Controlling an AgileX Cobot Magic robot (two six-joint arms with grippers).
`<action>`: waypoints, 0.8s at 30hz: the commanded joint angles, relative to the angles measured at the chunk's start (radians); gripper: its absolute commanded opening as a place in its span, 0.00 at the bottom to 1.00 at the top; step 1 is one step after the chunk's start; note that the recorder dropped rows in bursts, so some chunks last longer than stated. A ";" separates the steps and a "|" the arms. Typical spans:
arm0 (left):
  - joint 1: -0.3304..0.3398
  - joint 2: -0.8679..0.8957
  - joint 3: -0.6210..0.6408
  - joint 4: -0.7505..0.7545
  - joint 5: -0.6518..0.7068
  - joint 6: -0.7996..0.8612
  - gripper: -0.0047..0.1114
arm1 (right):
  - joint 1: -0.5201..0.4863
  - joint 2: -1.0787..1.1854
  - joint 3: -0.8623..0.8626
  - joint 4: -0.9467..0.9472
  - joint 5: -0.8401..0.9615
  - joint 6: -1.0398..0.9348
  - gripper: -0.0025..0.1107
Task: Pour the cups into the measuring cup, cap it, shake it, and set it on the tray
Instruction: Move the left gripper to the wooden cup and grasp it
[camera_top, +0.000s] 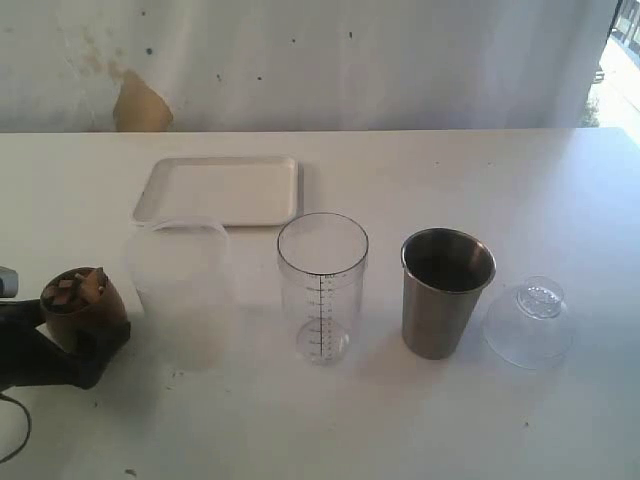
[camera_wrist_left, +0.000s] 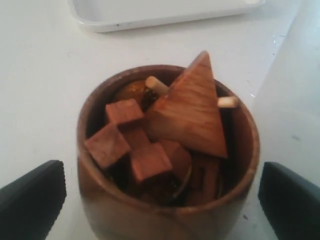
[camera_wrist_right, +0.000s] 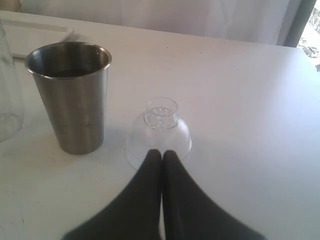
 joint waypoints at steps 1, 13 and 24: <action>-0.004 0.042 -0.007 -0.082 -0.112 0.071 0.94 | 0.001 -0.004 0.006 -0.006 -0.006 0.004 0.02; -0.004 0.175 -0.142 -0.004 -0.108 0.018 0.94 | 0.001 -0.004 0.006 -0.006 -0.006 0.004 0.02; -0.004 0.179 -0.148 -0.019 -0.114 0.000 0.57 | 0.001 -0.004 0.006 -0.006 -0.006 0.004 0.02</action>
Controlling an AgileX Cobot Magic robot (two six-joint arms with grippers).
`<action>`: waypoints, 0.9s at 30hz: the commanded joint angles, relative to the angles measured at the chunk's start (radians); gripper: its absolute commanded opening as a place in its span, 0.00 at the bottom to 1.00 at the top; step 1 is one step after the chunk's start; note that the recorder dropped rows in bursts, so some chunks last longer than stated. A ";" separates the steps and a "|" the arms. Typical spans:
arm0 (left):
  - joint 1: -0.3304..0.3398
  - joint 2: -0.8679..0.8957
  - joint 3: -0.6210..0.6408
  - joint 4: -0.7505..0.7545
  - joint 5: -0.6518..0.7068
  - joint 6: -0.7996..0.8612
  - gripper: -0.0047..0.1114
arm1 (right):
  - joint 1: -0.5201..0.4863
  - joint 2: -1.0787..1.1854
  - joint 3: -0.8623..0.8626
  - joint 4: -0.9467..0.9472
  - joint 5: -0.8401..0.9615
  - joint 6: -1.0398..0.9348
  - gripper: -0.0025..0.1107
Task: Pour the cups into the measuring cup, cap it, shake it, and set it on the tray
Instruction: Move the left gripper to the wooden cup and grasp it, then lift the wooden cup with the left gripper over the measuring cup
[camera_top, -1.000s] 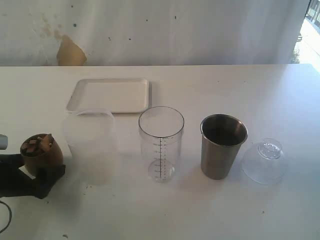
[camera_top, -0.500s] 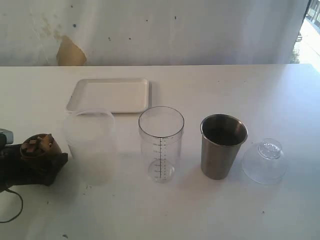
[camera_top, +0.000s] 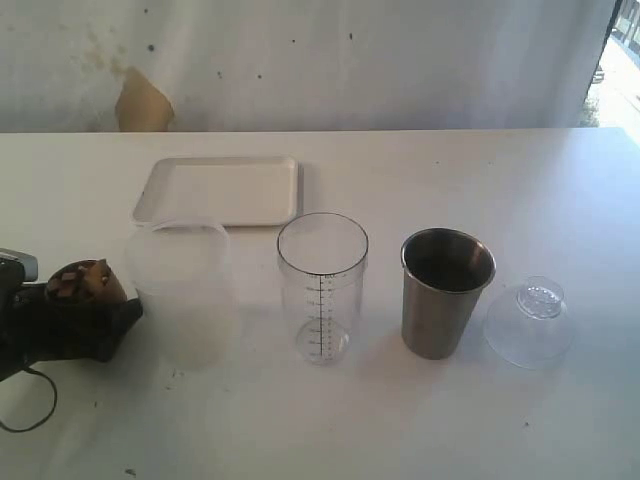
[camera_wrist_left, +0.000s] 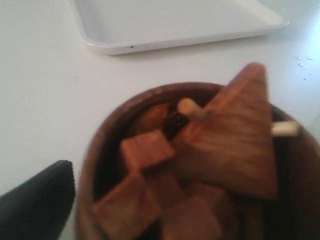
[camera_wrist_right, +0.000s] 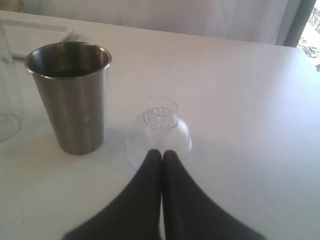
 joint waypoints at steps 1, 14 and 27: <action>-0.004 0.001 -0.002 -0.003 -0.008 -0.019 0.45 | 0.001 -0.004 0.006 -0.006 -0.006 0.002 0.02; -0.007 -0.332 -0.050 -0.053 0.179 -0.094 0.04 | 0.001 -0.004 0.006 -0.006 -0.006 0.002 0.02; -0.340 -0.455 -0.529 0.129 0.605 -0.263 0.04 | 0.001 -0.004 0.006 -0.006 -0.006 0.002 0.02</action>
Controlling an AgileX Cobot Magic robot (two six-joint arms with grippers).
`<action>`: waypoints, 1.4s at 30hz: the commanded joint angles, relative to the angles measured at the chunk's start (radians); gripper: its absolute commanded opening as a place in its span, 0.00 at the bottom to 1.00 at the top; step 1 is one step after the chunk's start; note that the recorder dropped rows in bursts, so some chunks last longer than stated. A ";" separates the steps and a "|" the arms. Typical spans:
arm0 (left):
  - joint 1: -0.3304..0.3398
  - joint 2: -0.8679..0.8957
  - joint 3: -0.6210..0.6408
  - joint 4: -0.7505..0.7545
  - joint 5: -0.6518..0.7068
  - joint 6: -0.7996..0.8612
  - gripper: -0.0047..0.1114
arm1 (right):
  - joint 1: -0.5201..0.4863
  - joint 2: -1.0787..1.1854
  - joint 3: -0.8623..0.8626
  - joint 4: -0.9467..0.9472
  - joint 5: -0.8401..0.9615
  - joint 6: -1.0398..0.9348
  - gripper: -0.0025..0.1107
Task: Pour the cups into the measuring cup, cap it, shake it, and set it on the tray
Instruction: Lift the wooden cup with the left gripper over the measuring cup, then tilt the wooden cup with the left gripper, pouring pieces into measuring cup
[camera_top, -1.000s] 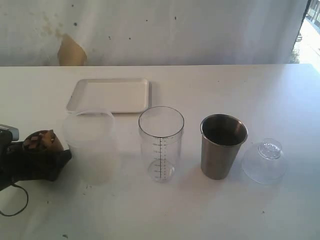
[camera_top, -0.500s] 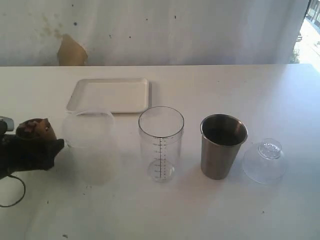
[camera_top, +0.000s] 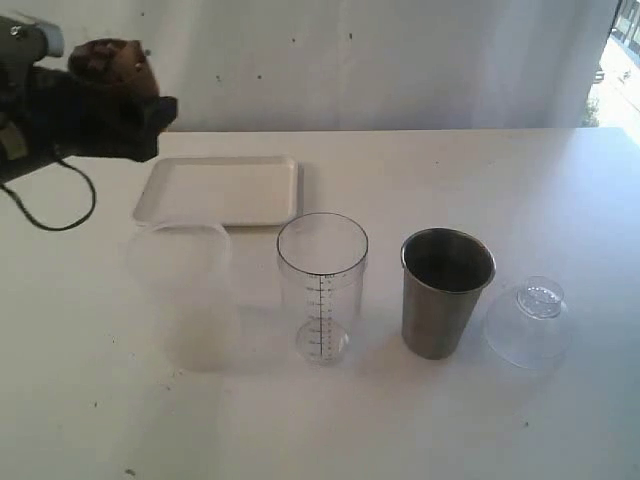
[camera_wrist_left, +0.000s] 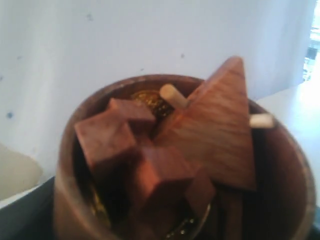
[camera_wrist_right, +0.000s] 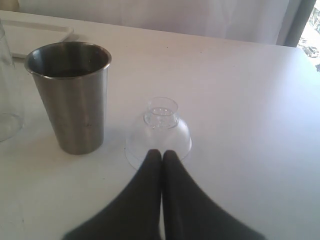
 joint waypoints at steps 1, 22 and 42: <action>-0.106 0.042 -0.114 0.056 0.023 -0.013 0.04 | 0.001 -0.004 0.006 -0.006 -0.006 0.002 0.02; -0.256 0.244 -0.287 0.417 -0.033 0.245 0.04 | 0.001 -0.004 0.006 -0.006 -0.006 0.002 0.02; -0.250 0.225 -0.287 0.539 -0.128 0.556 0.04 | 0.001 -0.004 0.006 -0.006 -0.006 0.002 0.02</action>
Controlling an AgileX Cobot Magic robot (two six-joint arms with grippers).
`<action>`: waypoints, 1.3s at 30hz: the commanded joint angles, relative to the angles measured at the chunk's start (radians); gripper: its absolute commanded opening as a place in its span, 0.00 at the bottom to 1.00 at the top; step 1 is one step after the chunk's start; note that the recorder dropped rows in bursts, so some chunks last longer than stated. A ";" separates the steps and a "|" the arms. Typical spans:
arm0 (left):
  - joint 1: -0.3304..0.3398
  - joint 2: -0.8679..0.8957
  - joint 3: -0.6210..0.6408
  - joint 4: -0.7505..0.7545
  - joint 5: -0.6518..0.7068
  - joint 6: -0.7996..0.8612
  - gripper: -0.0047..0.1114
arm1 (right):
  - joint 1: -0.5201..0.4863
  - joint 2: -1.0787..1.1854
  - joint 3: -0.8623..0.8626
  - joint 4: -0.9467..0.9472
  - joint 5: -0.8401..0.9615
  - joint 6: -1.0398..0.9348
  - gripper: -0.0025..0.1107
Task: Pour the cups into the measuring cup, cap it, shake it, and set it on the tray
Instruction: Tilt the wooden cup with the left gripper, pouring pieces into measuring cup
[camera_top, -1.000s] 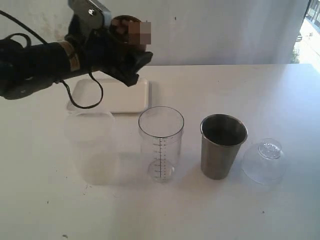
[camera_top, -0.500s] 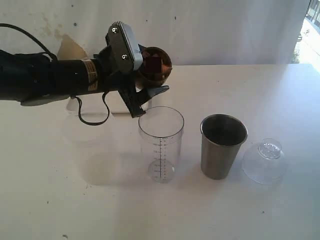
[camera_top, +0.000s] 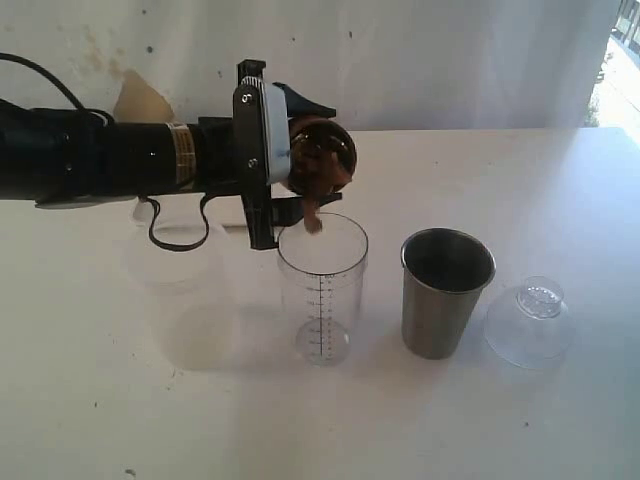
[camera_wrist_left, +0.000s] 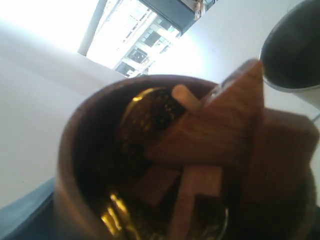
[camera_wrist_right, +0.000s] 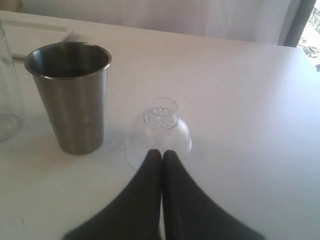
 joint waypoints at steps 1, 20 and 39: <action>0.004 -0.032 -0.008 -0.026 -0.027 0.080 0.04 | 0.001 -0.004 0.006 -0.006 -0.006 0.002 0.02; 0.004 -0.050 -0.008 -0.026 -0.004 0.500 0.04 | 0.001 -0.004 0.006 -0.006 -0.006 0.002 0.02; -0.024 -0.052 -0.008 -0.023 0.025 0.809 0.04 | 0.001 -0.004 0.006 -0.006 -0.006 0.002 0.02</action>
